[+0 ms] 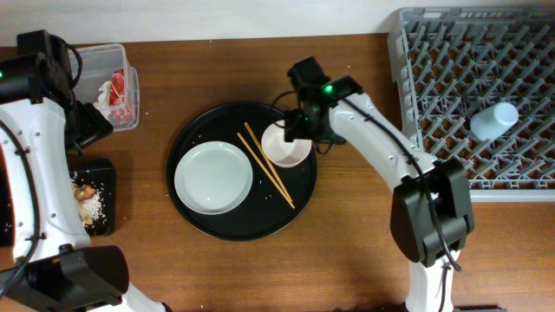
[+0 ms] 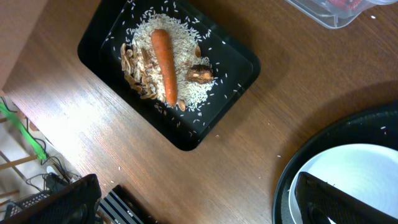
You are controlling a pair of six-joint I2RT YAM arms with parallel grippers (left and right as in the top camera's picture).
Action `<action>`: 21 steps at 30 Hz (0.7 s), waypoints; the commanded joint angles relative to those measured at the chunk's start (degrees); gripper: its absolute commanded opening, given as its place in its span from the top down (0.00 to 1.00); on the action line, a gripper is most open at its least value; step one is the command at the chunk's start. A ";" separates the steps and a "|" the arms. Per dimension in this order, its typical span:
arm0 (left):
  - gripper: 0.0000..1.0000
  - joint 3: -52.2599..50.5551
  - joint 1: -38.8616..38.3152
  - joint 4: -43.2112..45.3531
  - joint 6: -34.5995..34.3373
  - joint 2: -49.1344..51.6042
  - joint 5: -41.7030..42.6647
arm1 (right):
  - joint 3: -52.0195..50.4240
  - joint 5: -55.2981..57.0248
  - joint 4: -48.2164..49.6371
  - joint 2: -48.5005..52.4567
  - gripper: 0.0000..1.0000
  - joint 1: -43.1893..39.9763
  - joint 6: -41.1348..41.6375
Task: Sort waste into correct bins and load items into the dishwasher rack
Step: 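Move the right gripper back to the white bowl on the tray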
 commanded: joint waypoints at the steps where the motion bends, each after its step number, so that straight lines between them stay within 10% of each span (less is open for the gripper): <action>1: 0.01 0.15 0.24 -0.07 -0.68 -0.74 -0.20 | -1.05 -3.76 -0.94 -1.20 0.21 -0.90 0.96; 21: 0.01 0.15 0.24 -0.07 -0.68 -0.74 -0.20 | -9.64 -5.03 5.84 -0.50 0.60 -0.35 6.91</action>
